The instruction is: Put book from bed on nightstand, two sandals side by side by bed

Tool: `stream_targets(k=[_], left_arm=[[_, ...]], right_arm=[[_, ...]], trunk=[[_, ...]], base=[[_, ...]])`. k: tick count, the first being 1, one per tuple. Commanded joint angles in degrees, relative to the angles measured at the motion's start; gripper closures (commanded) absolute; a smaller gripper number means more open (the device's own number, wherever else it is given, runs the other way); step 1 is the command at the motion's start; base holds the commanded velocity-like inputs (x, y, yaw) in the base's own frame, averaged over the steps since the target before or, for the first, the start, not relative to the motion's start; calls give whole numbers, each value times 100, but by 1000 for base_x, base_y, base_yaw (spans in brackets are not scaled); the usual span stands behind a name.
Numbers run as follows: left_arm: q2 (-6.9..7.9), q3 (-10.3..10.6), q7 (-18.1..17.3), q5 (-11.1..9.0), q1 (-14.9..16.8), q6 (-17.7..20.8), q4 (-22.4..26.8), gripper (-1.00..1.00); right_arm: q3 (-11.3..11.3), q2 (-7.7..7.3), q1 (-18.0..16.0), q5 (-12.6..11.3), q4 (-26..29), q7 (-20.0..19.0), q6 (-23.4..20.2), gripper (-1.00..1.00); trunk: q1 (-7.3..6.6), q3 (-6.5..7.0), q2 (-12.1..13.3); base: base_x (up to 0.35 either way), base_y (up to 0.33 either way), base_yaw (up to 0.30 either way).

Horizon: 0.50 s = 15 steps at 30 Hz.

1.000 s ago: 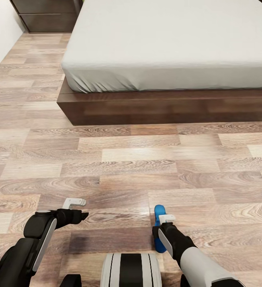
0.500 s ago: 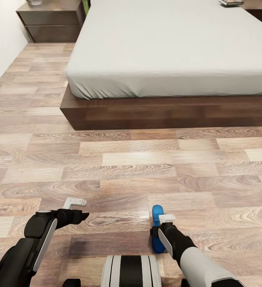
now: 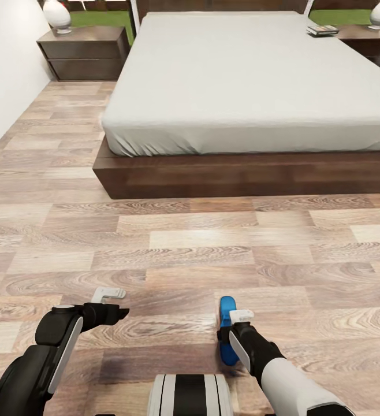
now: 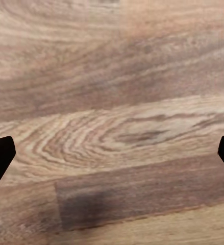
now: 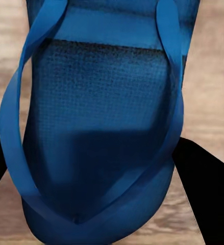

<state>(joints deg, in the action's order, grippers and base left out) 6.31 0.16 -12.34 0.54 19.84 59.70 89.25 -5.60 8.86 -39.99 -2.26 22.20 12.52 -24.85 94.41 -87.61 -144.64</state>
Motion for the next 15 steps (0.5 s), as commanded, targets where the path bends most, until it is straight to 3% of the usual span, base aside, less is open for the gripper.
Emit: stream_targets(k=[1,15], left_arm=[[2,1,-14,8,2,24,5,-100],[2,7,-14,8,2,24,5,-100]], right_arm=[[-44,-3,0,-32,9,36,-32,100],[-62,10,0,-33,33,23,-12,100]], trunk=[[-3,19,0],[-39,329,19]], base=[[0,0,0],[0,0,0]])
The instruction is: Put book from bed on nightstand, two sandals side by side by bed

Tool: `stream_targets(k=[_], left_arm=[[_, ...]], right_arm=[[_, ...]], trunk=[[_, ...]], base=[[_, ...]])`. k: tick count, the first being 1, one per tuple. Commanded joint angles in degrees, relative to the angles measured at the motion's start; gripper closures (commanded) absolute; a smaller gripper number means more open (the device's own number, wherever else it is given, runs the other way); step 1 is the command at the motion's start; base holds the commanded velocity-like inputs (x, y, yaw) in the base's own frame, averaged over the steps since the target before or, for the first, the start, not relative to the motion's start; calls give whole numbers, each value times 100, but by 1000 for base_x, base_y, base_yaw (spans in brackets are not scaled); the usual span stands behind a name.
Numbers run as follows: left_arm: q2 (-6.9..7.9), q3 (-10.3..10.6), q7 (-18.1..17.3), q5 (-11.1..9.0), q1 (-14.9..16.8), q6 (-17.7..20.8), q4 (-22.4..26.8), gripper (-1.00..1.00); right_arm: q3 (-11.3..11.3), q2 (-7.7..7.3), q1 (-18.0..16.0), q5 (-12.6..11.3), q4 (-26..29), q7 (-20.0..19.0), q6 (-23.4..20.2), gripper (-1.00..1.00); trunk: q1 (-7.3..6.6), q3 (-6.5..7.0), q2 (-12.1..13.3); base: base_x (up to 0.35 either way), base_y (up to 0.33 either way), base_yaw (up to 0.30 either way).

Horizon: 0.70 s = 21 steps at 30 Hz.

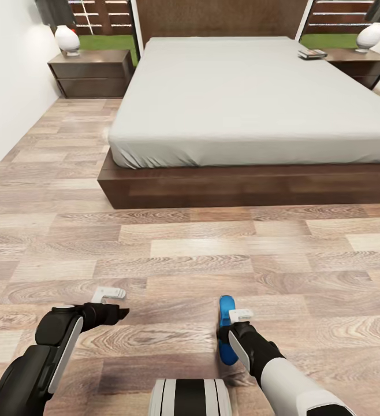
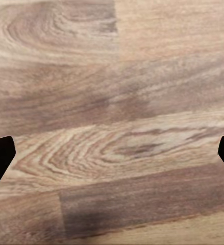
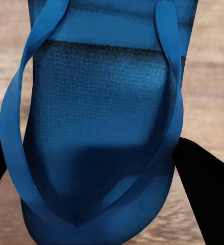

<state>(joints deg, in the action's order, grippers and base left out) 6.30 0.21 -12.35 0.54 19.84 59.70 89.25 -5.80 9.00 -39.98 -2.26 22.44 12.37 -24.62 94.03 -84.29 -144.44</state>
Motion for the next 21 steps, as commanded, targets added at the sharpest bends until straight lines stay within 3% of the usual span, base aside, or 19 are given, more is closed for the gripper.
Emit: stream_targets(k=[1,21], left_arm=[[2,3,-13,8,2,24,5,-100],[2,7,-5,16,2,21,-12,-100]], right_arm=[[-42,-2,-1,-34,10,38,-37,100],[-44,-3,-1,-34,15,28,11,100]], trunk=[[-3,19,0],[-55,462,27]], base=[[0,0,0],[0,0,0]])
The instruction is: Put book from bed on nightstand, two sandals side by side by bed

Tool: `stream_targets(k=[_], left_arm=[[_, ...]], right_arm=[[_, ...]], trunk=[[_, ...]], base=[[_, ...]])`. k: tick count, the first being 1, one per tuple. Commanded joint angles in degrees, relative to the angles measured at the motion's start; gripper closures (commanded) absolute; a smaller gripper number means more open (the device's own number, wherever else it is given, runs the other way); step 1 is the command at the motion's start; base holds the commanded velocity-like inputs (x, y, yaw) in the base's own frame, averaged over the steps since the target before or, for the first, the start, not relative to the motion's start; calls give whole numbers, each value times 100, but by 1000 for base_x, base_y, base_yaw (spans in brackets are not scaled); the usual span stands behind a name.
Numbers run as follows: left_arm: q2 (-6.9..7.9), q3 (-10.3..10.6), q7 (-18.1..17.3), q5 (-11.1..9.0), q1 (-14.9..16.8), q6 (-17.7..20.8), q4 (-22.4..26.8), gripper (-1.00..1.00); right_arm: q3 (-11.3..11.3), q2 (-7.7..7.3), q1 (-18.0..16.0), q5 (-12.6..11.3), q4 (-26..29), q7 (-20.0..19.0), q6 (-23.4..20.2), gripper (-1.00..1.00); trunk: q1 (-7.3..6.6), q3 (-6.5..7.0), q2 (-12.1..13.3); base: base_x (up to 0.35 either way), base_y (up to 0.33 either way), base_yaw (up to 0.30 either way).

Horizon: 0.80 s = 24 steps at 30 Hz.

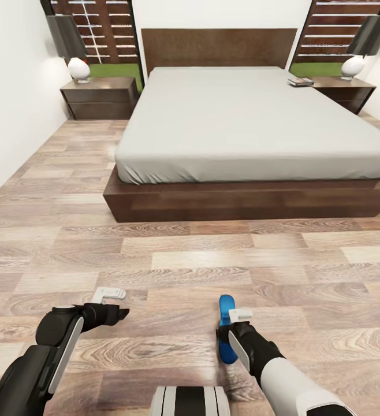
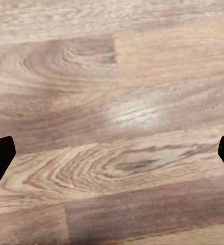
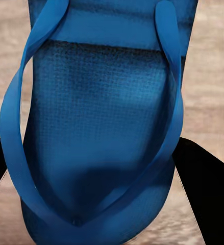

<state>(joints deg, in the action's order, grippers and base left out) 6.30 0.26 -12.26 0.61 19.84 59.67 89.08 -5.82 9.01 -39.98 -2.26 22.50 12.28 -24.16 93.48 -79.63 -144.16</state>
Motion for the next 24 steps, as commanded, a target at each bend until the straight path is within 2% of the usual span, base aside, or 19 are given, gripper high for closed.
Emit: stream_targets(k=[1,24], left_arm=[[3,2,-13,9,3,23,5,-100],[3,1,-4,18,3,18,-13,-100]], right_arm=[[-42,-4,-1,-33,9,38,-28,100],[-51,-4,-1,-37,9,38,25,100]], trunk=[[-3,19,0],[-63,528,31]], base=[[0,0,0],[0,0,0]])
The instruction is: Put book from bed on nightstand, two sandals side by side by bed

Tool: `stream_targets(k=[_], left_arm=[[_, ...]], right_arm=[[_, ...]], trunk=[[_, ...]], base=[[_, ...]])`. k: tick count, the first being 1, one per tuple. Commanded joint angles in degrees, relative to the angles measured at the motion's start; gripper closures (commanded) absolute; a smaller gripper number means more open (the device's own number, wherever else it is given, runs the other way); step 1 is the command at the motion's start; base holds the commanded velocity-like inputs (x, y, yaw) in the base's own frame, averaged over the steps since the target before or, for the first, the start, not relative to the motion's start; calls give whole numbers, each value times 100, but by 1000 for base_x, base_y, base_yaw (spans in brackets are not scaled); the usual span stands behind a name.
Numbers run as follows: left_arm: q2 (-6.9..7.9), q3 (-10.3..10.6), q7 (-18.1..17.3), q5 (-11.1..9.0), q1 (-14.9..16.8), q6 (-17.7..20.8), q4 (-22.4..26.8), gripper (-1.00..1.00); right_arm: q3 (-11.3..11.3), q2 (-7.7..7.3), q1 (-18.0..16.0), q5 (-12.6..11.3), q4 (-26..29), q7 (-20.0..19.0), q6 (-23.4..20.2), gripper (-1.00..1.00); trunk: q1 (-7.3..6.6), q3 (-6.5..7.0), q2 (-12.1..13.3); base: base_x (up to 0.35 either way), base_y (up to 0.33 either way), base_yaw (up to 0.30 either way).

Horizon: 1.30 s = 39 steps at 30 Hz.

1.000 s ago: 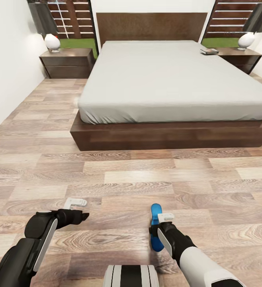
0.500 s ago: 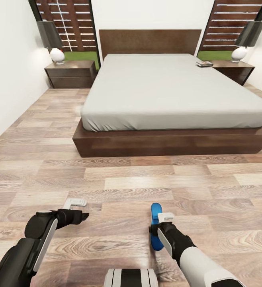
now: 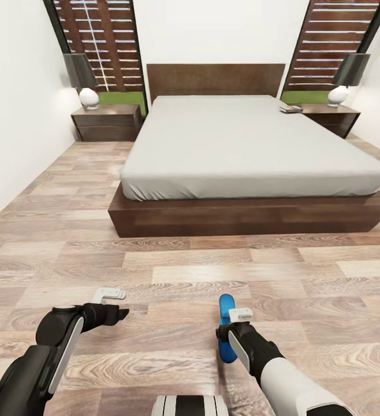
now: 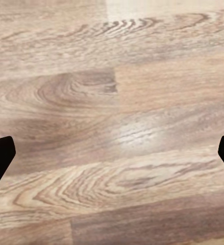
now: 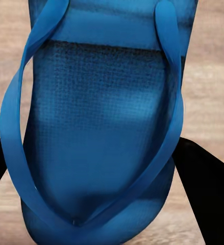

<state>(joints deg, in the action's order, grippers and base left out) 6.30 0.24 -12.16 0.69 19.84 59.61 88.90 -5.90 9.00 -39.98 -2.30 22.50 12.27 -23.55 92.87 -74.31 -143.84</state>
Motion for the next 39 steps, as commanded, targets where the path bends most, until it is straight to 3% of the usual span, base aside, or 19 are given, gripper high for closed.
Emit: stream_targets(k=[1,12,20,33,39], left_arm=[[3,2,-14,10,3,24,5,-100],[3,2,-14,10,3,24,1,-100],[3,4,-13,17,10,4,-111,-100],[6,2,-14,20,20,-106,-213,-100],[-14,16,64,174,14,-115,-219,-100]], right_arm=[[-43,-4,-1,-34,9,38,-35,100],[-43,14,-1,-28,9,38,-28,100],[-43,9,5,-30,1,38,340,100],[-43,30,8,1,-8,33,388,100],[-50,37,8,4,-7,30,394,100]], trunk=[[-3,19,0],[-32,262,15],[-52,439,25],[-86,727,43],[-101,860,51]], base=[[0,0,0],[0,0,0],[0,0,0],[0,0,0],[0,0,0]])
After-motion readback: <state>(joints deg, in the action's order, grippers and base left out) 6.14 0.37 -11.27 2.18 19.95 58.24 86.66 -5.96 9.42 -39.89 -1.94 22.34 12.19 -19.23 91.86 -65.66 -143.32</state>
